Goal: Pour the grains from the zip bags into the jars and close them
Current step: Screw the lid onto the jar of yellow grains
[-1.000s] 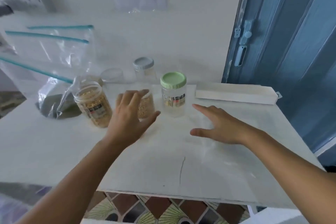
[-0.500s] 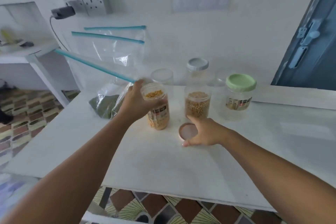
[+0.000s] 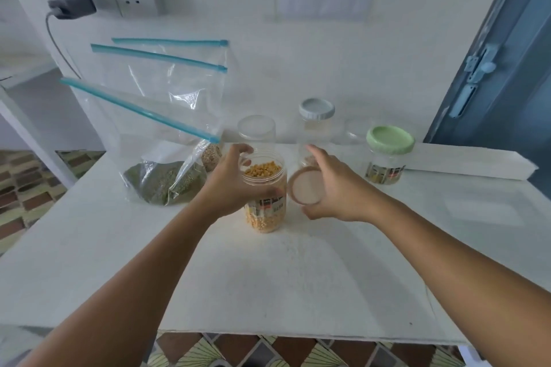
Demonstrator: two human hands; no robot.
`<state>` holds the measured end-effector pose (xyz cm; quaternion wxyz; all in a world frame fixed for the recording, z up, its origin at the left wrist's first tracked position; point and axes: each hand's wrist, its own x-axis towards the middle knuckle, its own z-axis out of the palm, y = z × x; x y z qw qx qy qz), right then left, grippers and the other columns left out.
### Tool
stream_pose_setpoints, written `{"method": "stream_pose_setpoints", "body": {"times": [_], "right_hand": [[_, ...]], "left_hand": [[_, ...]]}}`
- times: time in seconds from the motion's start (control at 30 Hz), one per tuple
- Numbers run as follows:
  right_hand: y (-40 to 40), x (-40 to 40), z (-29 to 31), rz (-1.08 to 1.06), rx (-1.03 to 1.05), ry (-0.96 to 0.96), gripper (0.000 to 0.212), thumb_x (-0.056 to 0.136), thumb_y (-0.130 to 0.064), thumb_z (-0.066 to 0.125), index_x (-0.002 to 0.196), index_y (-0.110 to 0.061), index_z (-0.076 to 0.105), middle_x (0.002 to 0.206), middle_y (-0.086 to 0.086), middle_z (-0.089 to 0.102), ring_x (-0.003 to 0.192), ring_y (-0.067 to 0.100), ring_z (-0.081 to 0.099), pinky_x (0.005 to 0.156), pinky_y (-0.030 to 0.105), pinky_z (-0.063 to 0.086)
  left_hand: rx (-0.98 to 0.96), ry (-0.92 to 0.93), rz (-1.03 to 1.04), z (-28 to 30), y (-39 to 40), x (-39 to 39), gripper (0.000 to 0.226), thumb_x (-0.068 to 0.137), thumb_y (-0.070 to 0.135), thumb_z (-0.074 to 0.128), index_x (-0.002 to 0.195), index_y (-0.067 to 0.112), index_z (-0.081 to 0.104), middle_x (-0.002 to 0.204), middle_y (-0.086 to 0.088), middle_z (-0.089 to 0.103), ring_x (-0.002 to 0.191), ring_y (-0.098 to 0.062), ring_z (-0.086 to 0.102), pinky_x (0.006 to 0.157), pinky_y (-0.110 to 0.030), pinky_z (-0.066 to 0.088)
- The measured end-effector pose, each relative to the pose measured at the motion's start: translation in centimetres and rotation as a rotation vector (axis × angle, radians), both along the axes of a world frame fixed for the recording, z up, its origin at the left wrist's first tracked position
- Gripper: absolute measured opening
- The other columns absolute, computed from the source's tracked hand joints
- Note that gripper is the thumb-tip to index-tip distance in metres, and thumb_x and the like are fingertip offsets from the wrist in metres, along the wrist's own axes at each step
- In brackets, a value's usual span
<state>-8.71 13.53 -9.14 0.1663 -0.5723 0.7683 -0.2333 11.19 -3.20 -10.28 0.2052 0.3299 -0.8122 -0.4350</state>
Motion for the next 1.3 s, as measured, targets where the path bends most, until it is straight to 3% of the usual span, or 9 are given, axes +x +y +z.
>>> {"method": "stream_pose_setpoints", "body": {"times": [0.13, 0.3, 0.5, 0.6, 0.73, 0.87, 1.03, 1.2, 1.3], "right_hand": [[-1.1, -0.4, 1.8, 0.027, -0.067, -0.057, 0.129, 0.067, -0.045, 0.094, 0.159, -0.045, 0.004, 0.152, 0.002, 0.043, 0.128, 0.02, 0.054, 0.102, 0.035, 0.05], [-2.8, 0.5, 2.6, 0.058, -0.188, -0.267, 0.129, 0.062, -0.051, 0.098, 0.159, -0.042, 0.013, 0.153, -0.004, 0.045, 0.138, 0.011, 0.046, 0.114, 0.038, 0.043], [-4.6, 1.6, 3.8, 0.035, -0.266, -0.365, 0.115, 0.059, -0.05, 0.1, 0.151, -0.034, 0.033, 0.141, -0.009, 0.056, 0.125, 0.006, 0.058, 0.105, 0.041, 0.055], [-5.2, 2.0, 4.6, 0.09, -0.21, -0.273, 0.111, 0.059, -0.051, 0.099, 0.148, -0.033, 0.035, 0.153, -0.006, 0.052, 0.134, 0.007, 0.052, 0.11, 0.036, 0.049], [-6.0, 2.5, 5.4, 0.161, -0.083, -0.212, 0.121, 0.063, -0.048, 0.098, 0.157, -0.035, 0.023, 0.162, -0.005, 0.043, 0.142, 0.009, 0.046, 0.111, 0.027, 0.04], [-6.6, 2.7, 6.5, 0.213, 0.013, -0.149, 0.121, 0.065, -0.047, 0.097, 0.158, -0.038, 0.02, 0.164, -0.008, 0.04, 0.141, 0.011, 0.048, 0.111, 0.029, 0.044], [-7.7, 3.2, 7.2, 0.25, 0.094, -0.062, 0.122, 0.067, -0.05, 0.096, 0.16, -0.032, 0.018, 0.166, -0.004, 0.037, 0.145, 0.015, 0.044, 0.117, 0.036, 0.041], [-7.8, 3.3, 6.9, 0.268, 0.111, -0.017, 0.124, 0.069, -0.056, 0.092, 0.161, -0.031, 0.014, 0.168, -0.004, 0.033, 0.149, 0.016, 0.04, 0.119, 0.036, 0.039], [-7.4, 3.3, 6.8, 0.263, 0.08, 0.021, 0.124, 0.068, -0.061, 0.09, 0.162, -0.035, 0.013, 0.167, -0.003, 0.032, 0.148, 0.018, 0.04, 0.116, 0.037, 0.041]], "left_hand": [[0.102, -0.031, -0.146, 0.2, -0.9, 0.0, 0.119, 0.045, 0.057, 0.102, 0.143, 0.041, 0.036, 0.14, 0.003, 0.056, 0.129, -0.018, 0.058, 0.102, -0.044, 0.056], [0.164, 0.061, -0.16, -0.4, -0.9, 0.1, 0.112, 0.052, 0.041, 0.104, 0.145, 0.039, 0.04, 0.138, 0.006, 0.06, 0.128, -0.012, 0.059, 0.102, -0.044, 0.057], [0.186, 0.101, -0.176, -0.3, -0.6, 0.1, 0.102, 0.065, 0.024, 0.1, 0.145, 0.038, 0.038, 0.13, 0.004, 0.066, 0.117, -0.017, 0.068, 0.095, -0.044, 0.061], [0.212, 0.128, -0.181, -0.4, -0.6, 0.0, 0.101, 0.066, 0.019, 0.1, 0.145, 0.038, 0.039, 0.131, 0.003, 0.065, 0.118, -0.017, 0.068, 0.095, -0.044, 0.061], [0.255, 0.153, -0.215, -0.5, -0.8, 0.2, 0.099, 0.068, 0.009, 0.096, 0.145, 0.035, 0.041, 0.129, 0.001, 0.067, 0.115, -0.014, 0.069, 0.092, -0.038, 0.061], [0.284, 0.135, -0.25, 0.1, -2.1, 0.6, 0.099, 0.068, 0.009, 0.097, 0.147, 0.038, 0.045, 0.131, 0.001, 0.066, 0.117, -0.015, 0.069, 0.094, -0.038, 0.06], [0.242, 0.103, -0.284, 0.9, -2.0, 0.3, 0.087, 0.071, 0.005, 0.094, 0.141, 0.032, 0.05, 0.118, 0.013, 0.069, 0.11, -0.005, 0.068, 0.084, -0.027, 0.06], [0.231, 0.104, -0.254, -0.1, -2.2, 0.7, 0.092, 0.067, 0.02, 0.1, 0.142, 0.037, 0.051, 0.125, 0.011, 0.066, 0.118, -0.013, 0.065, 0.094, -0.035, 0.06], [0.199, 0.107, -0.259, 0.2, -2.0, 0.6, 0.093, 0.069, 0.015, 0.098, 0.145, 0.036, 0.048, 0.121, 0.02, 0.065, 0.116, -0.008, 0.065, 0.09, -0.031, 0.06]]}}
